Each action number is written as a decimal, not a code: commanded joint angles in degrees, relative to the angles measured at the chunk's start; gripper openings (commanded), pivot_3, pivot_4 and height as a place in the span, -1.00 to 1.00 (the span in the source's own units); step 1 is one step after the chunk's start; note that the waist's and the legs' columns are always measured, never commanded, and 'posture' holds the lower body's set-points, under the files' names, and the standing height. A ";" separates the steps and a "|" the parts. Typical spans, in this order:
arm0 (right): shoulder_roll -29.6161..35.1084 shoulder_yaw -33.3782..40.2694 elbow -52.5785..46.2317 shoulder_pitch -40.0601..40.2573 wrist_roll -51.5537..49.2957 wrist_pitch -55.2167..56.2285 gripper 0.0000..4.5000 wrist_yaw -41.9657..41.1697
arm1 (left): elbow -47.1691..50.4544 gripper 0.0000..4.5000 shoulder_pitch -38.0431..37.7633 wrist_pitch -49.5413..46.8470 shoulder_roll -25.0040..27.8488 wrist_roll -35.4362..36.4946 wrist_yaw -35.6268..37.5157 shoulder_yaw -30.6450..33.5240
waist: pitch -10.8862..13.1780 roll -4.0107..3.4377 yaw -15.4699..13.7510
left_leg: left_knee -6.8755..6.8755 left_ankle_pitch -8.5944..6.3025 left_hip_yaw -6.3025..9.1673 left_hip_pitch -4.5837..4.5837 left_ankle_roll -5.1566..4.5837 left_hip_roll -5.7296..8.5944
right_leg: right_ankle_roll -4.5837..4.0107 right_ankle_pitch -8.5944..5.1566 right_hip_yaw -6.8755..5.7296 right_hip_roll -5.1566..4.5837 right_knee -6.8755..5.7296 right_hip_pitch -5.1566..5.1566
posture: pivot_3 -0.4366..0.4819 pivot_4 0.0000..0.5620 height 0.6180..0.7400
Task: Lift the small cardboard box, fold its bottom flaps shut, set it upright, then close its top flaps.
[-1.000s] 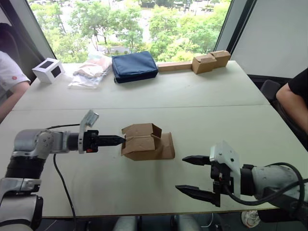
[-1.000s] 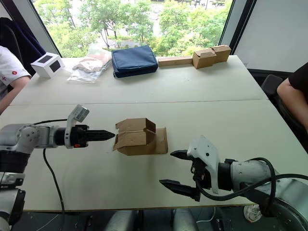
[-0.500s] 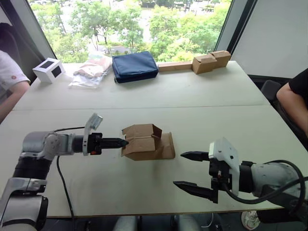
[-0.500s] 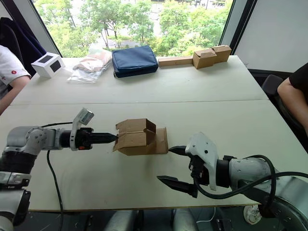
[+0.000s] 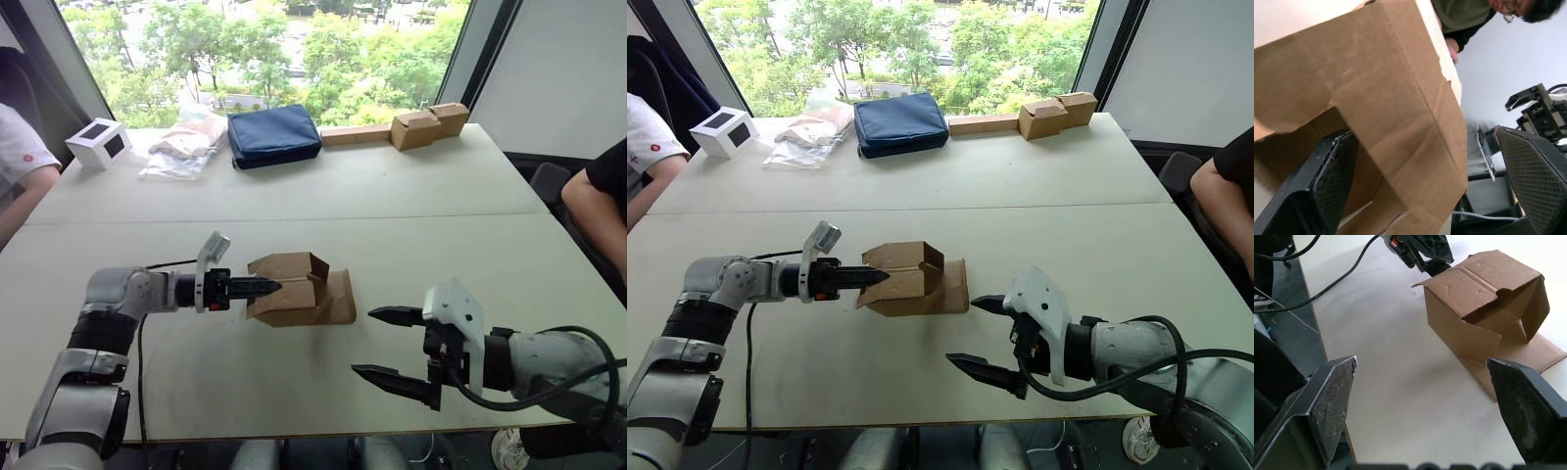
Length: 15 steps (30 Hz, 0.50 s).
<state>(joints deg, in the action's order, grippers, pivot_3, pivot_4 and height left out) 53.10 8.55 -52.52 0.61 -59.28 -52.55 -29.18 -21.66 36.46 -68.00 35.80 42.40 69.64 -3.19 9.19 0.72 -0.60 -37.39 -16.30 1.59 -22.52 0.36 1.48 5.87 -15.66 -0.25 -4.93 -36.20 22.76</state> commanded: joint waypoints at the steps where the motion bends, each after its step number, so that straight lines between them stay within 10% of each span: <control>1: 0.89 -0.10 -2.57 1.45 0.70 0.85 1.00 -0.12 | 0.04 0.72 1.39 0.24 -0.22 0.40 0.36 1.99 | 0.00 0.00 -0.05 | 0.00 0.00 0.00 0.00 0.00 0.00 | 0.00 0.00 0.00 0.00 0.00 -0.01 | -0.05 -0.47 0.95; 15: 0.32 -3.23 -4.21 1.62 1.18 0.69 1.00 2.51 | -1.93 0.57 2.72 -0.82 -2.81 0.34 -1.38 4.00 | 0.00 0.01 -0.06 | -0.04 0.00 0.00 0.00 0.00 0.00 | 0.01 0.00 0.00 0.04 0.00 -0.02 | -0.05 -0.47 0.95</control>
<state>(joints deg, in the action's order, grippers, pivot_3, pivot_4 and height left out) 53.58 5.22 -54.83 2.78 -57.59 -52.47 -27.09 -23.72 38.09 -68.64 33.14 42.40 68.20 -0.65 9.19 0.73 -0.66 -37.43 -16.30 1.59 -22.51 0.36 1.48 5.88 -15.66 -0.25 -4.88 -36.20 22.74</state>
